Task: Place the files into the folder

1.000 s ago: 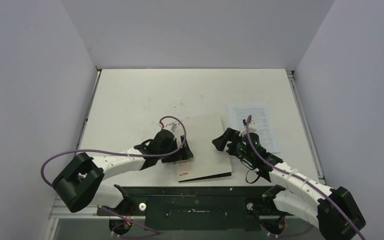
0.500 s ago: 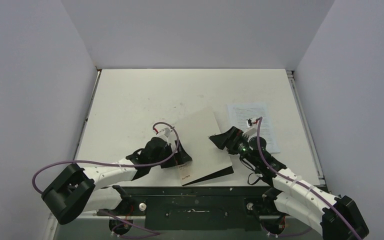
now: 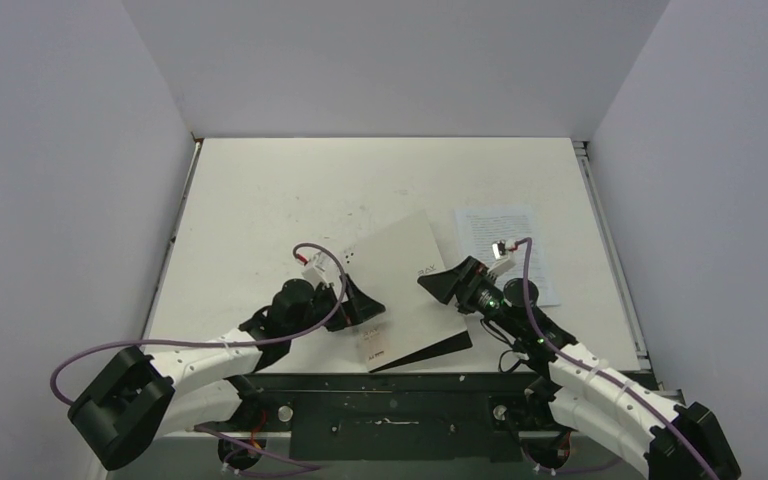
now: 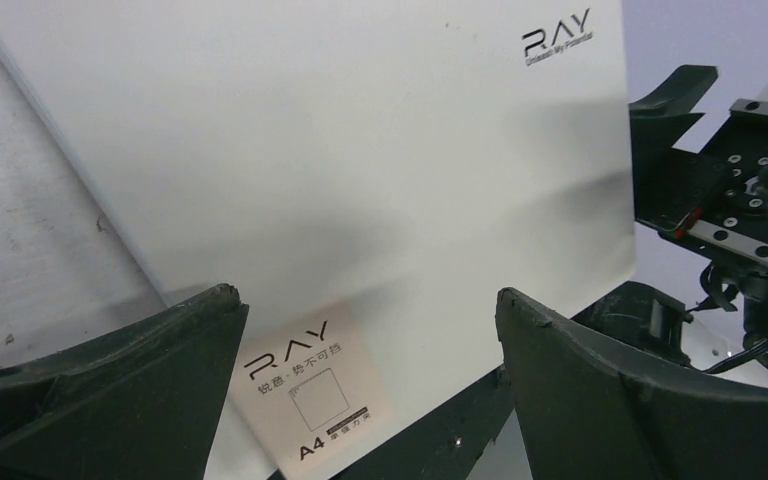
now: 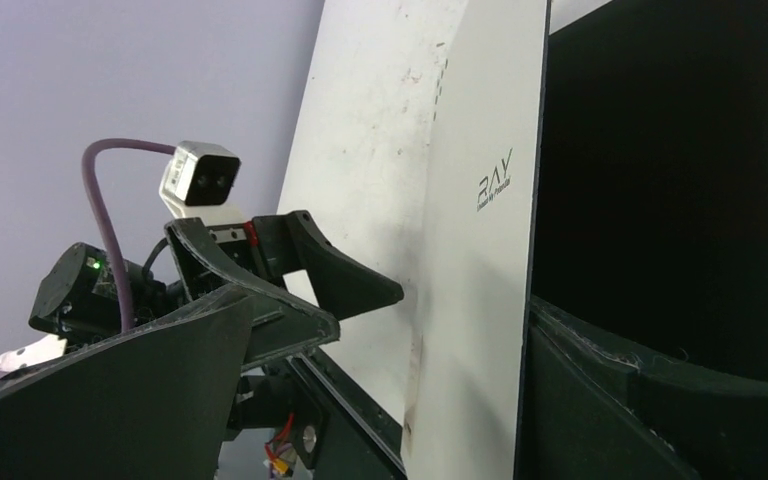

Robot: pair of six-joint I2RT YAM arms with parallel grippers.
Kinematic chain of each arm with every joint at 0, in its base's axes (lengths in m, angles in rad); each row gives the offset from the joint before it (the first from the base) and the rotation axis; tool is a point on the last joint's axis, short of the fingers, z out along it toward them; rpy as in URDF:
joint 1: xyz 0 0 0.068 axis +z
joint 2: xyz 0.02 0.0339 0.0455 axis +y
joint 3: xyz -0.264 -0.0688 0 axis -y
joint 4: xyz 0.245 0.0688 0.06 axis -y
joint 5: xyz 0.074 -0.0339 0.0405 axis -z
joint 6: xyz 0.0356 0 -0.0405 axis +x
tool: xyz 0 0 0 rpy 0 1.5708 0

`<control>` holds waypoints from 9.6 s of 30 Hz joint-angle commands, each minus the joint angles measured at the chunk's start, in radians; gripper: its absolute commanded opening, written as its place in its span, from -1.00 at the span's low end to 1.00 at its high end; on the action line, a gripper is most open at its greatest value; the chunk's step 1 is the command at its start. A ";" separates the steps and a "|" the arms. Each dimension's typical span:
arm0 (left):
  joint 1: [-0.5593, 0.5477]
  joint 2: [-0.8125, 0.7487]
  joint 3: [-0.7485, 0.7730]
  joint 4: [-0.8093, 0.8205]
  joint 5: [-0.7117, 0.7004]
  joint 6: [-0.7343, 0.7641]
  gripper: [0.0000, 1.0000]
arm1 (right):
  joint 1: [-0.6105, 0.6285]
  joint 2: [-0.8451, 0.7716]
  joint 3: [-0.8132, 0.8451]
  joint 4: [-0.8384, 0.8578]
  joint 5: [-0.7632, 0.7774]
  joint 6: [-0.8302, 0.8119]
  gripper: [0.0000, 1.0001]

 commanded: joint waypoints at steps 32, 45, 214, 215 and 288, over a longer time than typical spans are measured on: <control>0.169 -0.195 0.172 -0.231 0.095 0.101 0.93 | 0.043 0.003 0.318 -0.337 0.048 -0.336 -0.89; 0.225 -0.133 0.606 -0.687 0.123 0.224 0.93 | 0.322 0.165 0.566 -0.491 0.334 -0.523 -0.89; 0.177 0.078 0.380 -0.811 -0.405 0.206 0.72 | 0.422 0.888 0.862 -0.546 0.631 -0.499 -0.32; 0.171 0.086 0.377 -0.804 -0.408 0.201 0.73 | 0.422 0.897 0.865 -0.546 0.631 -0.498 -0.33; 0.160 0.164 0.305 -0.840 -0.461 0.096 0.76 | 0.407 1.108 0.858 -0.547 0.610 -0.473 -0.90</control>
